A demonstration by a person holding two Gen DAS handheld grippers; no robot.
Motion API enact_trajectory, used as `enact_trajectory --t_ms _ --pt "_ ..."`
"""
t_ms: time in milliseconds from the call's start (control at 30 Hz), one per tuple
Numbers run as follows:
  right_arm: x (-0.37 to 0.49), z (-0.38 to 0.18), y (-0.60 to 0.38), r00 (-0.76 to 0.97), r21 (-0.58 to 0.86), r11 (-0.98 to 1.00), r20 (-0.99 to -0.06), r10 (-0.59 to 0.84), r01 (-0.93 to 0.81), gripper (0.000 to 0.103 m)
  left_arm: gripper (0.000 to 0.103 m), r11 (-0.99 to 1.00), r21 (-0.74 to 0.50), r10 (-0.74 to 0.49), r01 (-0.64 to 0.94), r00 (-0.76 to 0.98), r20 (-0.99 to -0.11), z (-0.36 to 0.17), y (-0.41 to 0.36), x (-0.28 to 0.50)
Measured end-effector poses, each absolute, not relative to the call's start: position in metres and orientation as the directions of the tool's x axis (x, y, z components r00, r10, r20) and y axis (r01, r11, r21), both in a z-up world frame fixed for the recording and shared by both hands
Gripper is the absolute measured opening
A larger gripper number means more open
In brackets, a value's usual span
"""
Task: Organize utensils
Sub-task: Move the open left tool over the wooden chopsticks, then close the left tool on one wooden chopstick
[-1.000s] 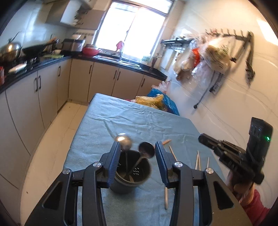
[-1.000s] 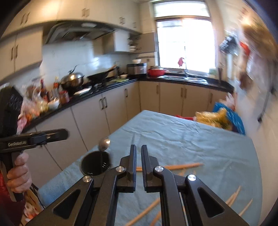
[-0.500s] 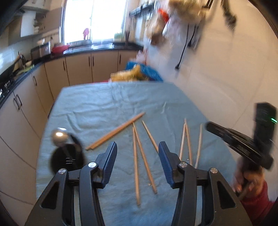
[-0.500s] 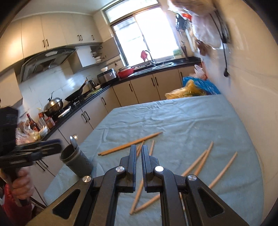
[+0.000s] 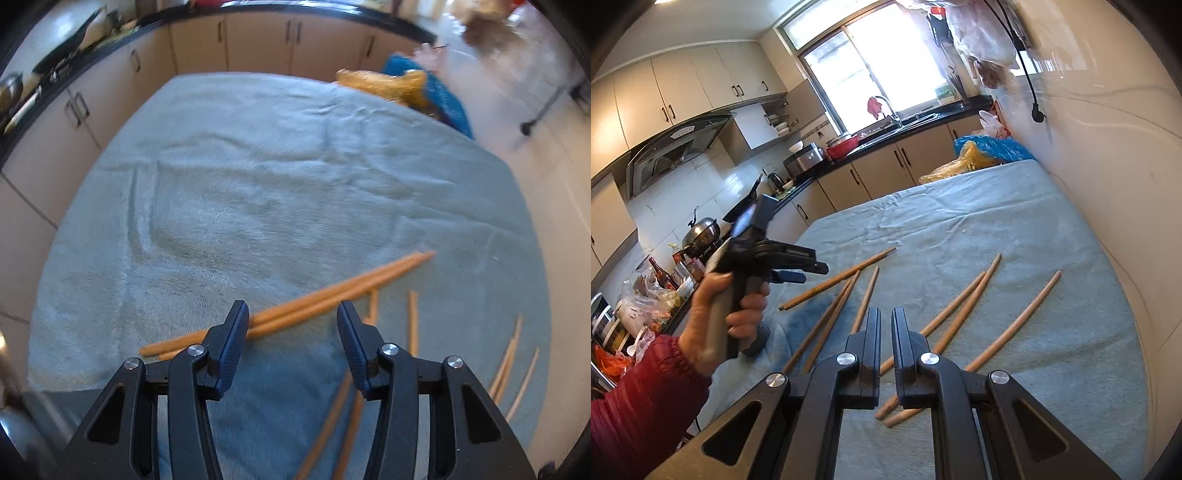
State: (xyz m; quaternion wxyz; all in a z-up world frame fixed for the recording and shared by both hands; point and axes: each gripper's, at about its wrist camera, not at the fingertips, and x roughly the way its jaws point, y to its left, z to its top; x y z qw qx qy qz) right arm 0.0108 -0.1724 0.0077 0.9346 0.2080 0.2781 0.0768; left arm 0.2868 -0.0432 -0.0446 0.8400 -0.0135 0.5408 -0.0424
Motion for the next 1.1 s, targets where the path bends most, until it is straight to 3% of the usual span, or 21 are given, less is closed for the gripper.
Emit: enact_trajectory --t_ms 67,267,467,633,733,867,1100 --pt "0.010 0.007 -0.177 0.834 0.436 0.900 -0.486 0.261 -0.028 0.007 0.049 0.999 -0.030 -0.036 0.021 0.426 -0.904 -0.049 -0.038 0.291" --pt "0.010 0.005 -0.179 0.832 0.455 0.889 -0.478 0.282 -0.040 0.007 0.054 0.996 -0.062 -0.079 0.057 0.369 -0.926 -0.058 -0.041 0.288" --pt "0.005 0.010 -0.176 0.841 0.458 0.888 -0.462 0.283 -0.047 0.007 0.054 0.960 -0.199 -0.237 0.198 0.191 -0.953 -0.064 -0.071 0.256" --pt "-0.001 0.014 -0.177 0.849 0.455 0.889 -0.452 0.275 -0.047 0.007 0.054 0.947 -0.132 -0.229 0.294 0.326 -0.917 -0.029 -0.082 0.235" --pt "-0.003 0.015 -0.175 0.847 0.456 0.888 -0.450 0.283 -0.054 0.007 0.058 0.970 -0.028 -0.138 0.241 0.452 -0.881 -0.008 -0.075 0.252" --pt "-0.003 0.014 -0.173 0.847 0.456 0.888 -0.446 0.289 -0.063 0.017 0.060 0.989 -0.042 -0.095 0.141 0.392 -0.915 -0.031 -0.065 0.285" --pt "-0.002 0.012 -0.180 0.845 0.466 0.883 -0.449 0.290 -0.056 0.019 0.063 0.997 -0.029 -0.052 0.072 0.345 -0.937 -0.059 -0.058 0.302"
